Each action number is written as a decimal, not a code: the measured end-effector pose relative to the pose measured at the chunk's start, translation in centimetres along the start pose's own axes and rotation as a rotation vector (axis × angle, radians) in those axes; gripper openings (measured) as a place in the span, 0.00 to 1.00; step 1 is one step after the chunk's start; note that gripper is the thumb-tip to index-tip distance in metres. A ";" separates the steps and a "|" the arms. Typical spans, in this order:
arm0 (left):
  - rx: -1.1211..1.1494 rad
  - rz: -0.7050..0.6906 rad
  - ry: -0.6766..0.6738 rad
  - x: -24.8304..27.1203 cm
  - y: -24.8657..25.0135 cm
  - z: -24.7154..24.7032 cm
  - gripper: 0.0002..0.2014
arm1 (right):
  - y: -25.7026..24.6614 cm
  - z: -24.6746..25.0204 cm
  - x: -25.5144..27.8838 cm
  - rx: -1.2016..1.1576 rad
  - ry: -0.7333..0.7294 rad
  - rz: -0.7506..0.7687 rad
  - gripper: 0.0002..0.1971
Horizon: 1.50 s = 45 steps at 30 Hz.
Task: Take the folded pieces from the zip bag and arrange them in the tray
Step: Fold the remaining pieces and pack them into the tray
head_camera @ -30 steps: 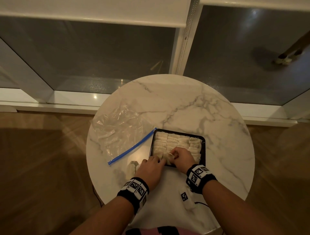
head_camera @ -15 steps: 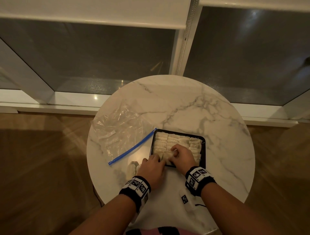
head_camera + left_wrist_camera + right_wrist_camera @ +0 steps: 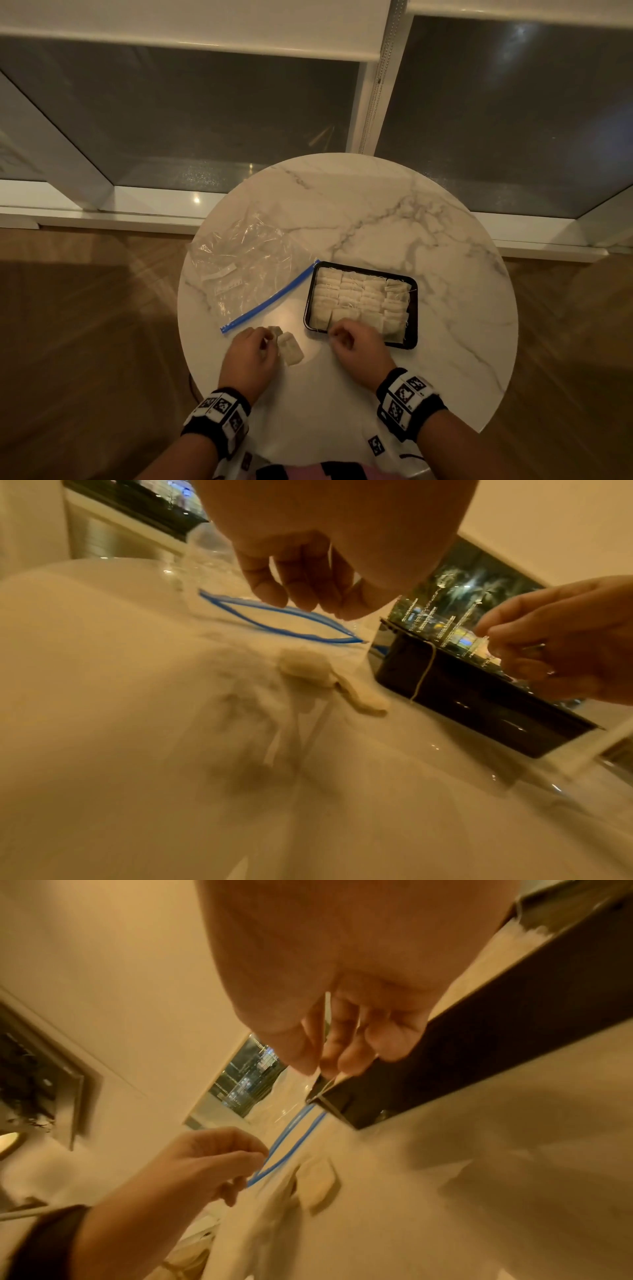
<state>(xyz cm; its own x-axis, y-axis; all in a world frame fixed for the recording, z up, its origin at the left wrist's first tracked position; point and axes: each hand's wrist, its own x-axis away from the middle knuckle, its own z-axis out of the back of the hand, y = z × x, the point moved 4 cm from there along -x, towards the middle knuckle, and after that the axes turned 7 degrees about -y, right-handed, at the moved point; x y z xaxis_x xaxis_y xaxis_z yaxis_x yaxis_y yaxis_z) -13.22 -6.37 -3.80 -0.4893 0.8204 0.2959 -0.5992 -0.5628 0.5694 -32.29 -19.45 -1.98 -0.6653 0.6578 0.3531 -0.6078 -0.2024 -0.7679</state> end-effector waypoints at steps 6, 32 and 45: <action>0.091 0.300 -0.017 -0.1 -4.0 -1.4 0.24 | -1.0 -5.2 -0.6 0.160 -0.339 -0.054 0.09; 0.311 0.324 -0.029 1.2 -1.7 0.2 0.10 | -1.1 -7.5 -2.1 0.106 -0.192 -0.200 0.17; 0.532 -0.129 -0.224 0.2 6.6 1.2 0.07 | -4.9 0.6 0.6 -0.205 -0.014 0.042 0.08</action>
<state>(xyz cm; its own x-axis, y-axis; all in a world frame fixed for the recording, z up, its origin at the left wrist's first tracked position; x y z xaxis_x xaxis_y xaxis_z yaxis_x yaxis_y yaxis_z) -16.49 -9.78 0.92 -0.2532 0.9126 0.3209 -0.2160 -0.3767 0.9008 -29.94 -18.47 2.32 -0.6948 0.6418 0.3246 -0.4792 -0.0766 -0.8744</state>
